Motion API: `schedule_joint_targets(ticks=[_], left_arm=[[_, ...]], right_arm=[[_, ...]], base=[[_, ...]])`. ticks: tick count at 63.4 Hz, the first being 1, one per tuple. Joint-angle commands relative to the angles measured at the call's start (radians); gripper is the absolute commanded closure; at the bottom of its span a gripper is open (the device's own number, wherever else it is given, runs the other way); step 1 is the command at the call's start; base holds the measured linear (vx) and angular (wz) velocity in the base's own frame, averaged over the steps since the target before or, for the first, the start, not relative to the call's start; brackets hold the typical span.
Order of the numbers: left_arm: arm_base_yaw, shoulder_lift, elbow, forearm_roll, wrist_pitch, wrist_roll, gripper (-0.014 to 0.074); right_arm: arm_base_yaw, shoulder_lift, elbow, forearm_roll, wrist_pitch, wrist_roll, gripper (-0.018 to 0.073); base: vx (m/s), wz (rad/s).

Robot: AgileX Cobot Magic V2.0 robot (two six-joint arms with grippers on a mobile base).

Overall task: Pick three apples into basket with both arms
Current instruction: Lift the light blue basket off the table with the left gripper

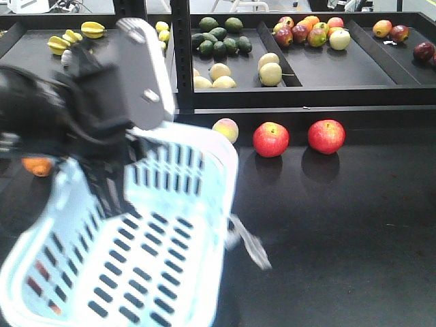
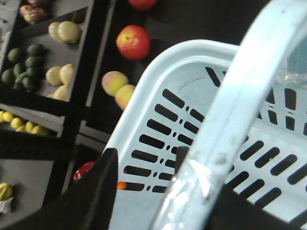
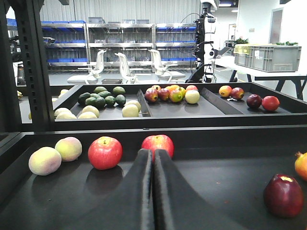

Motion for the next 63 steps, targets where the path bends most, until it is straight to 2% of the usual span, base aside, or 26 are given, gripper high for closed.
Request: schedule_joint_targets(ticks=[1,8,13,25,63], left_arm=[[-0.006,-0.082,-0.033,0.115,-0.034,-0.117,0.0604],[-0.006,-0.130,-0.033,0.199,0.029,-0.179,0.0604],[-0.006,-0.162,-0.033,0.222,0.069,-0.200,0.0604],[-0.006,-0.212,-0.033,0.212,0.107,-0.202,0.0604],[-0.006,-0.222,-0.033,0.212,0.111,-0.202,0.0604]], right_arm=[[-0.005,-0.011,0.015,-0.005,-0.074,-0.006,0.0568],[-0.005,-0.011,0.015,-0.005,-0.074,-0.006,0.0568],[-0.005,-0.011,0.015,-0.005,-0.074,-0.006,0.0568],[-0.005,-0.011,0.015,-0.005,-0.074,-0.006,0.0568],[-0.005,-0.011,0.015,-0.005,-0.074,-0.006,0.0568]], base=[[0.00,0.00],[0.00,0.00],[0.00,0.00],[0.00,0.00],[0.00,0.00]])
